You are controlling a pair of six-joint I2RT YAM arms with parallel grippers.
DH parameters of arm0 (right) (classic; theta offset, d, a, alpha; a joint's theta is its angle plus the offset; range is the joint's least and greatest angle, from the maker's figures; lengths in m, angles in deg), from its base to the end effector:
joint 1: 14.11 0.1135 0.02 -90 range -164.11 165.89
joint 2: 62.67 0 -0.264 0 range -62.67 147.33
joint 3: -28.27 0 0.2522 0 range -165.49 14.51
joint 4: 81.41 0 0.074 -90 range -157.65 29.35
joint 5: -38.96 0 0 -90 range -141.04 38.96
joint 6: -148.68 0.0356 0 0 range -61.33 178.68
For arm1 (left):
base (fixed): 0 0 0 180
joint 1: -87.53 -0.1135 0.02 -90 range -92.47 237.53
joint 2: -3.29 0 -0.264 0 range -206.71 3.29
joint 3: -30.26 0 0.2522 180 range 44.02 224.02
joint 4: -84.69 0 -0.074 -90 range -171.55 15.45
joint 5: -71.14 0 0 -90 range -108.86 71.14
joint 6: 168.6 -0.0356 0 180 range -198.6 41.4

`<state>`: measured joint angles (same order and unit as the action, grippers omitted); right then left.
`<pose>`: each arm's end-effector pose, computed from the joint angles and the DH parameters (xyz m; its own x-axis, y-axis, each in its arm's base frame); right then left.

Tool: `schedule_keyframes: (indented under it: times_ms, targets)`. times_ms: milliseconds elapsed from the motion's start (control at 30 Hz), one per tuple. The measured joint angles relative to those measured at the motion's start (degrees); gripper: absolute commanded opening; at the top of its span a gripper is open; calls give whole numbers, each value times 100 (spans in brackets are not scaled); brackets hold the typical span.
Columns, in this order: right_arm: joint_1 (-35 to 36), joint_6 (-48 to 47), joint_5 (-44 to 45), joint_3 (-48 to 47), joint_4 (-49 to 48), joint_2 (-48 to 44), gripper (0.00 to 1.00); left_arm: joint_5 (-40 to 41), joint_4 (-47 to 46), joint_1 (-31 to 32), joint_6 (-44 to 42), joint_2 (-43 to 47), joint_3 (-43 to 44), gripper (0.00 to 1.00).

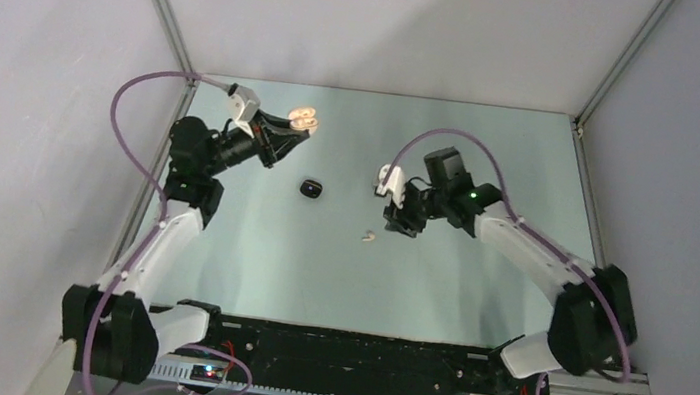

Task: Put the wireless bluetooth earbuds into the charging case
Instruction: Pick up the right earbud from the right side groove of the charging case.

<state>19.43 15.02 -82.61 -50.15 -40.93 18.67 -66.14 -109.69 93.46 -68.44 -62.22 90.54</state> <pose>0.2464 0.1857 0.2900 0.1296 -0.6198 -0.7740 -0.9653 0.0996 -0.2414 0.2545 -0.0527 0.3464 0.0161 -0.1220 -0.9924 0.8070 0.5875 -0.0592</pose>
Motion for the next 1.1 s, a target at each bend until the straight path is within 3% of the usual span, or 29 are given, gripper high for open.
schedule_keyframes:
  times_ms: [200,433,600,1100]
  targets:
    - [205,424,387,118,0,1023,38,-118,588,-98,-81,728,-297,0]
    - [540,2590,1196,-752,138,1950,44,-4,1228,-98,-175,975,-509,0]
    - [728,3421,1526,-1281,686,2358,43,116,1425,-98,-212,1029,-531,0]
    - [522,4975,1825,-2590,1720,3453,42,520,1672,-98,-219,1154,-573,0]
